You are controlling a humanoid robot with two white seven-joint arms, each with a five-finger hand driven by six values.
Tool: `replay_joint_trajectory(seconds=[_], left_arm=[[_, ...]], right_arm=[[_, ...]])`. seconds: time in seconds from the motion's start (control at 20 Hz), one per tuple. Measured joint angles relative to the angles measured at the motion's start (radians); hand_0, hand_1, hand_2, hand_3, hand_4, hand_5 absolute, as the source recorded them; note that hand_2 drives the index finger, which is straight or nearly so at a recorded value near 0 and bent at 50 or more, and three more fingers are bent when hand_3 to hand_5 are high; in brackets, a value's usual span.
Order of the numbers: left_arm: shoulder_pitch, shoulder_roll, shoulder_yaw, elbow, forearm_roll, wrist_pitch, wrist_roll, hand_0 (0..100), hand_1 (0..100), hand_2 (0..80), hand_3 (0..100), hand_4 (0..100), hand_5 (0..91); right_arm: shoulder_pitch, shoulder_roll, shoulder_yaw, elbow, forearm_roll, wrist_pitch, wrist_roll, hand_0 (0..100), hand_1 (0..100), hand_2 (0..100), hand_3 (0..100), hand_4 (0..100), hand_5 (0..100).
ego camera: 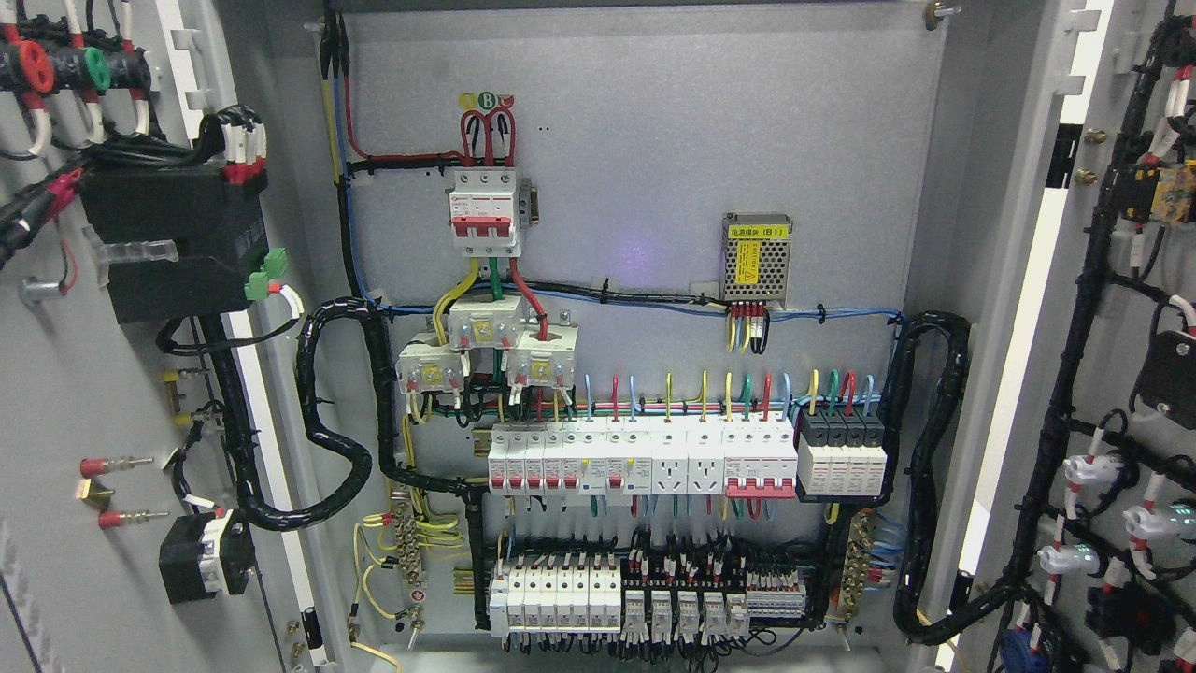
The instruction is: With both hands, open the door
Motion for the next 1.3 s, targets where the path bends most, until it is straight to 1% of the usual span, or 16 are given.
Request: replay_joint_trajectory(seconds=[0.55,1.0,1.3], left_arm=[[-0.094,0.002,0.018,-0.054,-0.002,0.000,0.003,0,0,0.0,0,3,0.0],[-0.147,-0.004,0.036,-0.077,-0.002,-0.001,0.004,0,0,0.0,0,3,0.0],[-0.162,-0.006,0.056,-0.084,0.004,-0.001,0.029,0,0,0.0,0,3,0.0]], right_arm=[[0.006,-0.010,-0.012,0.019,-0.040,0.000,0.001,0,0,0,0,0,0],[0.015,-0.015,-0.023,0.035,-0.086,0.000,0.004,0,0,0,0,0,0],[0.021,-0.020,-0.038,0.040,-0.103,0.000,0.001,0,0,0,0,0,0]])
